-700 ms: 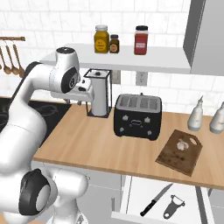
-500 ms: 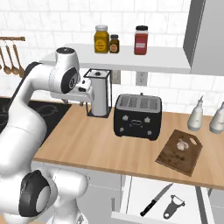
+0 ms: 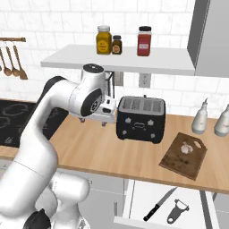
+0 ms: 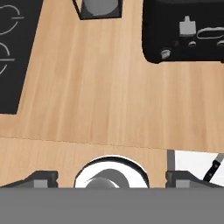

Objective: Place the appropriate cutting tool for cutting the garlic skin on the cutting board.

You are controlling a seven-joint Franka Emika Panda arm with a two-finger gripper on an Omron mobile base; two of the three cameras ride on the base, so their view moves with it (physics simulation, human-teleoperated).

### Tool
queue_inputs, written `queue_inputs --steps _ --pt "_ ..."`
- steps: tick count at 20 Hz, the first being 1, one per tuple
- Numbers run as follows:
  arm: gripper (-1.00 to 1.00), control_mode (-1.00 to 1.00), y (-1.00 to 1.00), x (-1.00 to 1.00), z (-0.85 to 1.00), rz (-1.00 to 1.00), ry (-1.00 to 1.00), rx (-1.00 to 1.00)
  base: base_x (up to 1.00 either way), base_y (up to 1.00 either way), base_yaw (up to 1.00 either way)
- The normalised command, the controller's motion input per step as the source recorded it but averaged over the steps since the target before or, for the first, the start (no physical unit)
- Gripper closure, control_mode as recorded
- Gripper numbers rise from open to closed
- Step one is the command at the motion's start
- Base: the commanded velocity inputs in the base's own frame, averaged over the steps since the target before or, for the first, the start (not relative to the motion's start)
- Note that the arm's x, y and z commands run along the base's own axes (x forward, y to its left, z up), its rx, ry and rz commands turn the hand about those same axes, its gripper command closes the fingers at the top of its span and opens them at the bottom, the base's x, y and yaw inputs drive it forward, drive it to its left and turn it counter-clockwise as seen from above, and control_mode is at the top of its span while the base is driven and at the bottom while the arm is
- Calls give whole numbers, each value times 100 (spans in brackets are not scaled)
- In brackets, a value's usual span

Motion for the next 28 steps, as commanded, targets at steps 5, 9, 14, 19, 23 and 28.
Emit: queue_inputs --steps 5,9,14,19,23,28 --pt "-100 -100 -100 -41 -48 0 0 0 0 0 0" --pt "-100 -100 -100 -36 -51 0 3 0 0 0 0" --pt "-100 -100 -100 -48 -52 0 6 0 0 0 0" --pt "-100 -100 -84 -37 -59 -1 7 0 0 0 0" --pt "-100 -100 -61 -6 -56 -1 15 0 0 0 0" --pt "-100 -100 -44 -14 -43 0 5 0 0 0 0"
